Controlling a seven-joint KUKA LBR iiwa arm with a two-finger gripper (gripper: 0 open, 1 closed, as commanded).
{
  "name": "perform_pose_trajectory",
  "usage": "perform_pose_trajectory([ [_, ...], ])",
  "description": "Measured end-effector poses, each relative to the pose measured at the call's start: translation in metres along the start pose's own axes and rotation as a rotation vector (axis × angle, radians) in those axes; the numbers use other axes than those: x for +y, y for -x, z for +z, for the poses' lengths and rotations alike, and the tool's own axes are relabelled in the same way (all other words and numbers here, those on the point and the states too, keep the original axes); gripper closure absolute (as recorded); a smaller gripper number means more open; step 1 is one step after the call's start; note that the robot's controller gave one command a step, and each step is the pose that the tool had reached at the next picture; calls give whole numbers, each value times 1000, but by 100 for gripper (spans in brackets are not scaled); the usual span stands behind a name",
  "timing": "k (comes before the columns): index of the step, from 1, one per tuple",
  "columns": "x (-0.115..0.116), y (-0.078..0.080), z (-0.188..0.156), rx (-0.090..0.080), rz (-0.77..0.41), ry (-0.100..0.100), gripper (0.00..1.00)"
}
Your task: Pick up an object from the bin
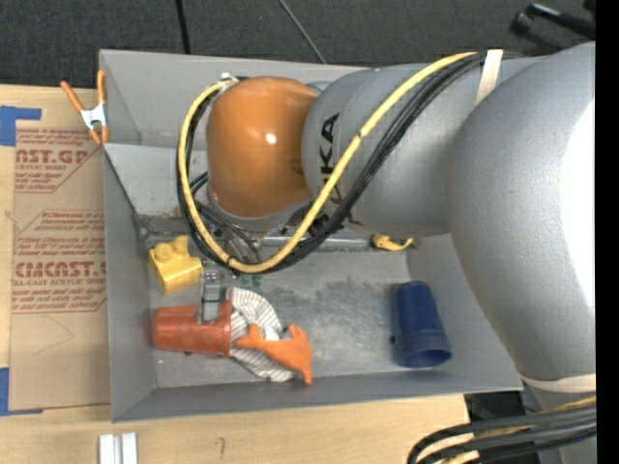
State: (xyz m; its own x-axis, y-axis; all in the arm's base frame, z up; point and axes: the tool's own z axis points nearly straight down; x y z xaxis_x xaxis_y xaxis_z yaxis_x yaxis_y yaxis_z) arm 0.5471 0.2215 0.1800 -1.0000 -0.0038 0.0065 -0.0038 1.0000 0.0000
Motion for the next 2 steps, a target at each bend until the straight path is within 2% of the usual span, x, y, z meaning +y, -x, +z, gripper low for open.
perform_pose_trajectory([
  [1, -1, 2, -5, -7, 3, 2, 0],
  [2, -3, -16, 46, -11, -87, 1, 0],
])
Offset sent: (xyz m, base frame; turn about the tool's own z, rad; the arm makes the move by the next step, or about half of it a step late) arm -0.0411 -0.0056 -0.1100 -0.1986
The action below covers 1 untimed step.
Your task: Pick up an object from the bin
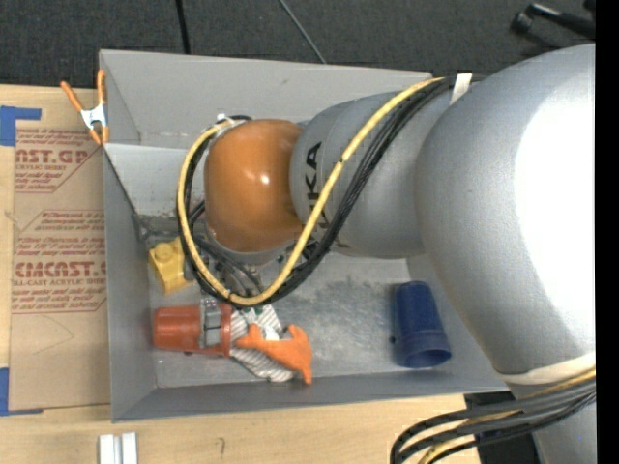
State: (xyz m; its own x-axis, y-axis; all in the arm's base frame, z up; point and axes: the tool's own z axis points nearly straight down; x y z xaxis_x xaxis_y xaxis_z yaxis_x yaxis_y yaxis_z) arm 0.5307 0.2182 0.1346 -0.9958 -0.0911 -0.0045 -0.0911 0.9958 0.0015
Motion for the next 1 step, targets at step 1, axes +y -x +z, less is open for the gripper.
perform_pose_trajectory([
  [1, 11, -44, 3, 10, -101, -3, 0],
])
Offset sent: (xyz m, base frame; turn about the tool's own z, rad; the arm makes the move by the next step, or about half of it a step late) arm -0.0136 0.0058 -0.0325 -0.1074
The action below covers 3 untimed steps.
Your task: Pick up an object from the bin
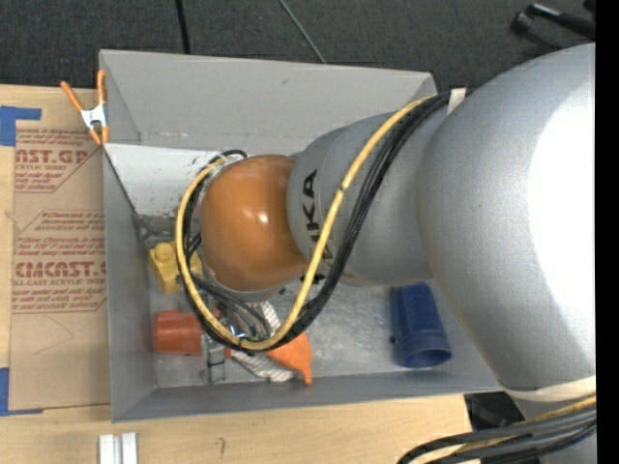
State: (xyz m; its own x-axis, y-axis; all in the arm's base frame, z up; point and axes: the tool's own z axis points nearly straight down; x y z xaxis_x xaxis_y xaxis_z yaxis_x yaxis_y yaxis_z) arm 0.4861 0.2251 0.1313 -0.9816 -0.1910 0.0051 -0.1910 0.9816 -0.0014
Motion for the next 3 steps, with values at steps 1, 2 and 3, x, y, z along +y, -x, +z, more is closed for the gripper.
perform_pose_trajectory([
  [1, -6, 30, 28, -8, -7, 2, 0],
  [2, -10, 9, 64, 0, 73, 2, 0],
  [3, -30, 21, 62, -5, 45, 2, 100],
])
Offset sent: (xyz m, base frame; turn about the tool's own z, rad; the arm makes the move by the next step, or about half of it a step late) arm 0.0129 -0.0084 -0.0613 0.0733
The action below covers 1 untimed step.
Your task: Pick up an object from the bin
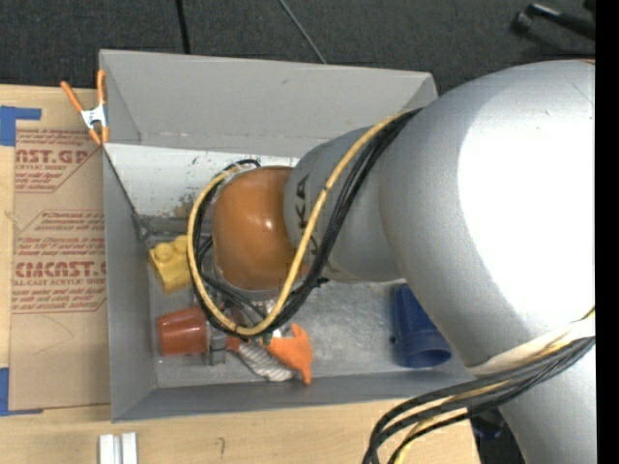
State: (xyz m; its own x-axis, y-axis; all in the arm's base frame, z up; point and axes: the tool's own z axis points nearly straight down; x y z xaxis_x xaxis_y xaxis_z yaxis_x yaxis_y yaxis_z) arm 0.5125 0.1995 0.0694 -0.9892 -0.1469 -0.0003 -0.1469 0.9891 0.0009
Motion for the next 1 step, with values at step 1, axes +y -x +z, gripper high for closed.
perform_pose_trajectory([
  [1, 0, 0, 0, 0, -1, 0, 100],
])
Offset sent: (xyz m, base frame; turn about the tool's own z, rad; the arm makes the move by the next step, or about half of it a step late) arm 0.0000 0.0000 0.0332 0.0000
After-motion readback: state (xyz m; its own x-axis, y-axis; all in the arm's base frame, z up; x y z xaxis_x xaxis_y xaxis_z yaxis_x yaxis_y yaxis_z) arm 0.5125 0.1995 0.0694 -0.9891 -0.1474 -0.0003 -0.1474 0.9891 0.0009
